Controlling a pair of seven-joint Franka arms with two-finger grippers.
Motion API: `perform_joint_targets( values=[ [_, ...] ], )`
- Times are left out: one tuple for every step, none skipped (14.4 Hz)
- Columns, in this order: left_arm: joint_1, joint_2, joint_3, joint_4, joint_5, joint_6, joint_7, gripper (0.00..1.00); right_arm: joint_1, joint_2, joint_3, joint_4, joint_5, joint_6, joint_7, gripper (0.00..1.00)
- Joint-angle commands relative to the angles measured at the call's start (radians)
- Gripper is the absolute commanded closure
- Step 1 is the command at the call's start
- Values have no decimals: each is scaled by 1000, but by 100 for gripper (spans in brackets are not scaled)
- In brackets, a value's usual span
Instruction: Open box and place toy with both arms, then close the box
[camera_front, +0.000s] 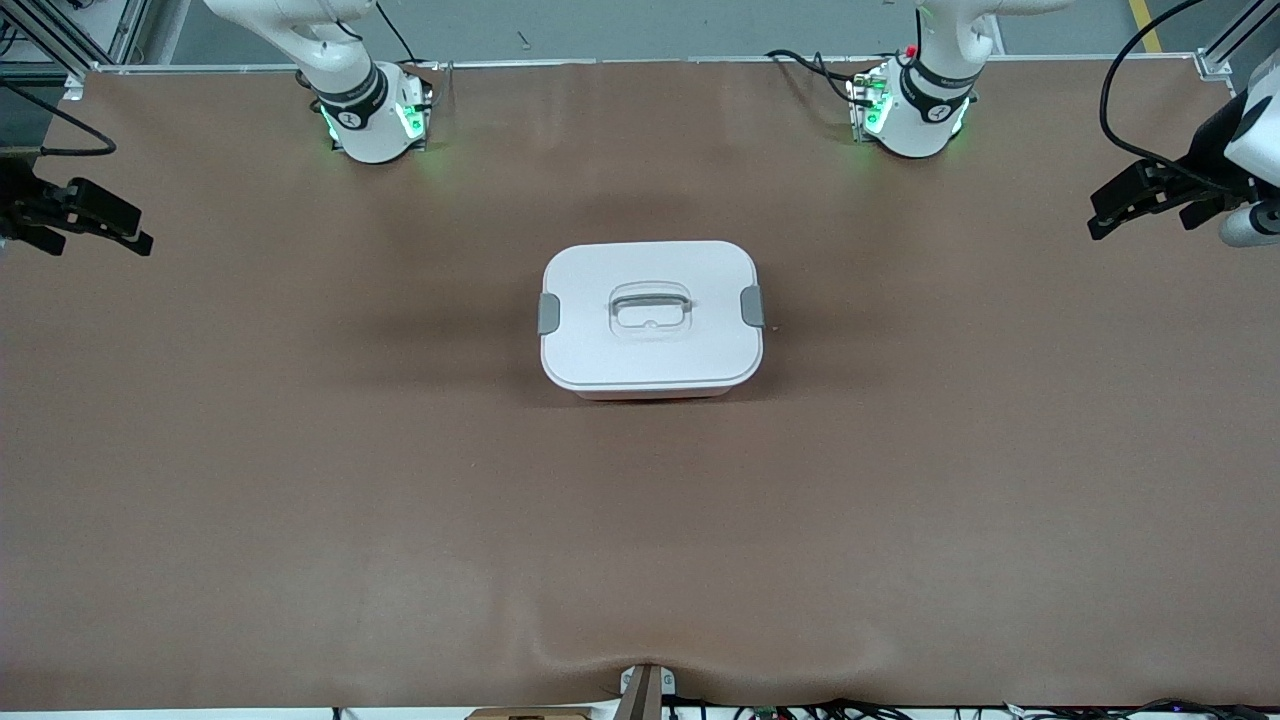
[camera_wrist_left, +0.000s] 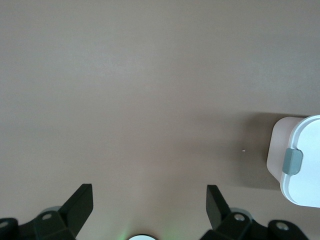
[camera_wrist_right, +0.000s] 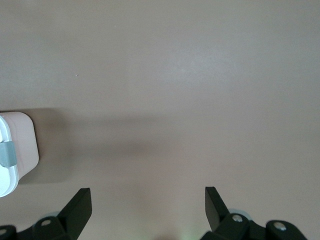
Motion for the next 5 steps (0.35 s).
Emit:
perform_joint_targets(
  values=[
    [-3,24,6,32,-6,-6,14,0,3,11,-4,22,3,-12,-2,0],
    [-1,24,6,32,-6,-7,14,0,3,11,-4,22,3,-12,-2,0],
    [-1,24,6,32,-8,-7,14,0,3,11,-4,22,3,-12,-4,0],
    [0,22,6,32,-8,-7,16,0,3,11,-4,22,3,-12,-4,0],
    [3,22,6,32,-8,-9,14,0,3,11,-4,22,3,-12,-4,0]
  ],
)
